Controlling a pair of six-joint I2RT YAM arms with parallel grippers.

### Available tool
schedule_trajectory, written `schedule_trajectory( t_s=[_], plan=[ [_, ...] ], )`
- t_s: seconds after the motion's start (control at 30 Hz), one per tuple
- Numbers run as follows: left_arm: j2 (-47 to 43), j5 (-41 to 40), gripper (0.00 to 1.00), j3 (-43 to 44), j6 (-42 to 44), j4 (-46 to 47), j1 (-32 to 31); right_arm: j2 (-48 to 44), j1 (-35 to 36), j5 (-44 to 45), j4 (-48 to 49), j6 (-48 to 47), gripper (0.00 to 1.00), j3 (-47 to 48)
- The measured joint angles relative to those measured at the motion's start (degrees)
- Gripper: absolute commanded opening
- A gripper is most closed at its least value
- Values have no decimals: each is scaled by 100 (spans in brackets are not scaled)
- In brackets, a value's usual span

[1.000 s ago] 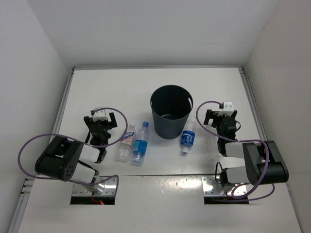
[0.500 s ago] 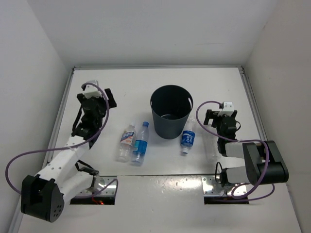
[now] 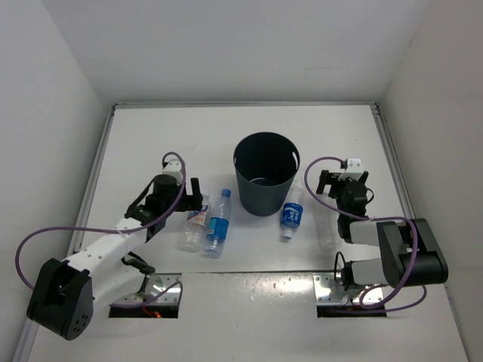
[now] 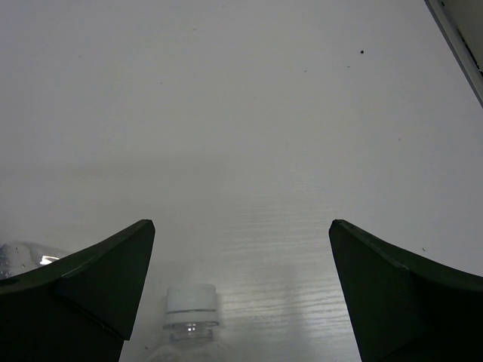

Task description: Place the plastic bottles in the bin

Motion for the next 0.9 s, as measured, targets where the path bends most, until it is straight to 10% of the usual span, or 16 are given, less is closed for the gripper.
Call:
schedule_trajectory(
  t_s=[0.47,0.9],
  plan=[
    [612,-63,99,-267,-269,181,-686,0,0,0,2,0,100,-2],
    [651,-710,48,-212,-369,107,-800,0,0,0,2,0,100,0]
  ],
)
